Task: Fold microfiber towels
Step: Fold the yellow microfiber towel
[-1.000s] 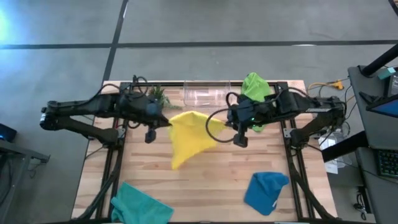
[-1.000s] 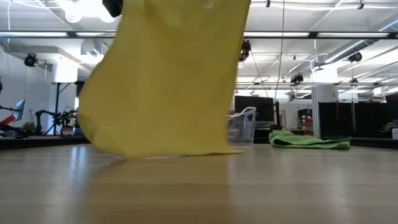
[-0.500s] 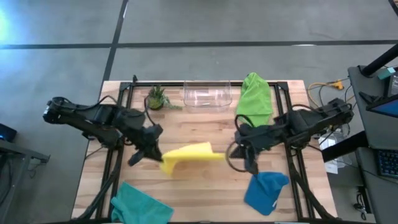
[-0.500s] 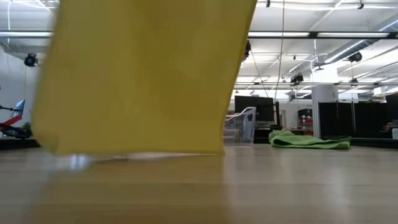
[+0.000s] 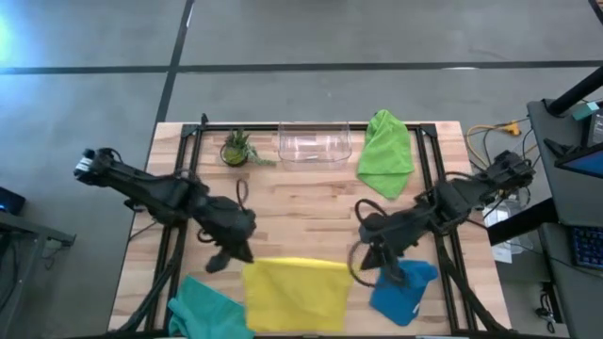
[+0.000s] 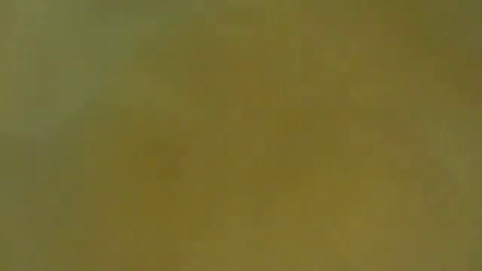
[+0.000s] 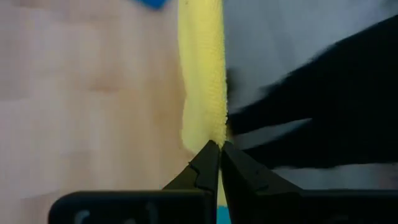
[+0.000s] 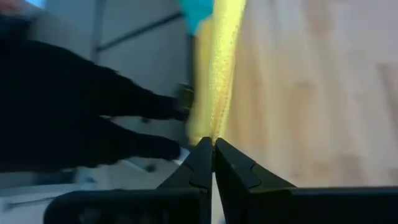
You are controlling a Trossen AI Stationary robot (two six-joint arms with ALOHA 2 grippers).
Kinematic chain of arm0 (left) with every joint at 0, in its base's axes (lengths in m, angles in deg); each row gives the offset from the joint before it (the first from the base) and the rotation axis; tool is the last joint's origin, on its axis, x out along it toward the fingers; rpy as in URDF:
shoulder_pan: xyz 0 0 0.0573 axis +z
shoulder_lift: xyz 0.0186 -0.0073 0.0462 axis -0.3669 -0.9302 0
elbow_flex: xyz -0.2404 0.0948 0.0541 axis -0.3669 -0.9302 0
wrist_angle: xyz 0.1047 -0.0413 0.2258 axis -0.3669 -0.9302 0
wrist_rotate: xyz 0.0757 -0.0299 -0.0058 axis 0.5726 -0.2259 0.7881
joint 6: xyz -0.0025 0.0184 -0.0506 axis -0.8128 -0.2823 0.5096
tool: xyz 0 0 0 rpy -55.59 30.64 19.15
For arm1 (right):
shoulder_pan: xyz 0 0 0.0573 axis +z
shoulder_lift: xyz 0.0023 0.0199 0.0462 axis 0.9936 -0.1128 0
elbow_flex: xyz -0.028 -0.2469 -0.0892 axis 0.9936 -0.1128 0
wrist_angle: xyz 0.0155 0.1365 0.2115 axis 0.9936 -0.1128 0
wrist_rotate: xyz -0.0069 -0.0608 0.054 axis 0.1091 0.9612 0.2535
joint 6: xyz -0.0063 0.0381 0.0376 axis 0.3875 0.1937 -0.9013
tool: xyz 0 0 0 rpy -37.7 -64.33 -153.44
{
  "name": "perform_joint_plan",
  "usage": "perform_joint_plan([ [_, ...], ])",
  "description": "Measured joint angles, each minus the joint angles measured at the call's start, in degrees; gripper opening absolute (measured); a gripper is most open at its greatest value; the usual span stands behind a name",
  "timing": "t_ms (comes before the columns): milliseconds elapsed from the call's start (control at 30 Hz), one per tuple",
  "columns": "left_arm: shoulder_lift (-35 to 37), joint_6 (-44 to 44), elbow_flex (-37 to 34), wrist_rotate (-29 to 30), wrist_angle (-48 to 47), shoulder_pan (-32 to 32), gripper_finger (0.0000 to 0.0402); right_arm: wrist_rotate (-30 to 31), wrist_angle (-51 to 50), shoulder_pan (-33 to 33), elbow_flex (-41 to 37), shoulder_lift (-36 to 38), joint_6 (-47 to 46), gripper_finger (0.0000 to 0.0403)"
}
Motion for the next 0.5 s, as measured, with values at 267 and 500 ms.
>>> perform_joint_plan([
  [267,-8.48,-17.03,-0.02,15.38,-4.16,5.20,0.0000,1.77,3.42,-11.35,-16.80,-0.59,10.19,0.0008],
  [500,-18.85,-22.99,-0.15,25.67,-4.35,9.74,0.0000,5.34,15.69,-20.99,-29.68,-0.70,13.52,0.0008],
])
